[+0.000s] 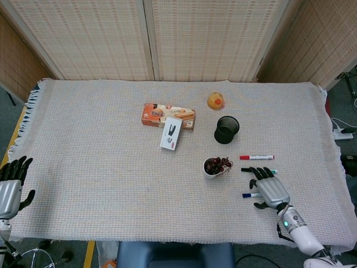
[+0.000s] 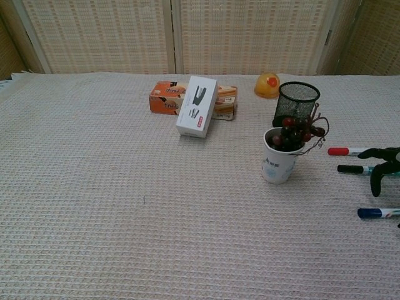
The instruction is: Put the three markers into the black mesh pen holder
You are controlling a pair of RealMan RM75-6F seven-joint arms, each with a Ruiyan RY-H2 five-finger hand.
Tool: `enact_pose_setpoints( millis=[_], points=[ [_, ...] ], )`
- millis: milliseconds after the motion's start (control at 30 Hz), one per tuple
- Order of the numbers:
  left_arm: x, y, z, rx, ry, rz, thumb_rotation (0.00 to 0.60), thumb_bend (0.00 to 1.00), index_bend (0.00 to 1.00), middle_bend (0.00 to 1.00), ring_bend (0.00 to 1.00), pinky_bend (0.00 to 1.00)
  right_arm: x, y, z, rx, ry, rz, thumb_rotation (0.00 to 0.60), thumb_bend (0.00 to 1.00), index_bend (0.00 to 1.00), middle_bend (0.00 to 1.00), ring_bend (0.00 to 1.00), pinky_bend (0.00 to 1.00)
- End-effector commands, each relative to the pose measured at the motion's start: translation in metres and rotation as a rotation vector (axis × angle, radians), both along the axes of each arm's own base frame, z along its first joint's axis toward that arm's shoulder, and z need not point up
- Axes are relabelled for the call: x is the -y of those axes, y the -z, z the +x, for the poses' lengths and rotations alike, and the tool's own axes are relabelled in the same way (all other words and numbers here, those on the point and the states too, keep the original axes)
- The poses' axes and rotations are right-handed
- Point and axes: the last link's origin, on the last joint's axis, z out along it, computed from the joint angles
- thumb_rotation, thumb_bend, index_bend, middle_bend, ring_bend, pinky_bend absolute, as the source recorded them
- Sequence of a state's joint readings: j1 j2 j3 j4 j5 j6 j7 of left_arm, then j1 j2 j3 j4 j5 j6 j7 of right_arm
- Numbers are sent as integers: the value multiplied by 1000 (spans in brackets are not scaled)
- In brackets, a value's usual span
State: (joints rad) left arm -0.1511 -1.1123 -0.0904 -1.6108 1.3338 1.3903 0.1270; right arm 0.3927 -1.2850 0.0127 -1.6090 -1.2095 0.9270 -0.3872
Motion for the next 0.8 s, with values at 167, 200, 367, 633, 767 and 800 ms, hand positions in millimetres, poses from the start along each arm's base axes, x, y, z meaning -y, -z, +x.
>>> enact_pose_setpoints(
  millis=[167, 200, 367, 633, 767, 800],
  points=[
    [0, -2, -1, 3, -6, 7, 600, 318, 2, 0, 0, 30, 7, 8, -2, 11, 6, 6, 600, 176, 492, 0, 0, 0],
    [0, -2, -1, 2, -6, 8, 600, 318, 1, 0, 0, 30, 9, 9, -3, 11, 10, 7, 600, 176, 493, 0, 0, 0],
    [0, -3, -2, 3, -9, 13, 600, 318, 2, 0, 0, 30, 13, 14, -5, 4, 23, 20, 600, 177, 495, 0, 0, 0],
    [-1, -4, -4, 11, -13, 16, 600, 318, 2, 0, 0, 31, 16, 19, -8, -1, 20, 20, 600, 231, 609, 0, 17, 0],
    [0, -5, -4, 16, -14, 18, 600, 317, 2, 0, 0, 31, 18, 16, -7, 16, 19, -4, 600, 256, 723, 9, 36, 0],
    [0, -5, -4, 17, -13, 18, 600, 317, 2, 0, 0, 31, 18, 15, -7, 21, 18, -15, 600, 260, 754, 15, 41, 0]
  ],
)
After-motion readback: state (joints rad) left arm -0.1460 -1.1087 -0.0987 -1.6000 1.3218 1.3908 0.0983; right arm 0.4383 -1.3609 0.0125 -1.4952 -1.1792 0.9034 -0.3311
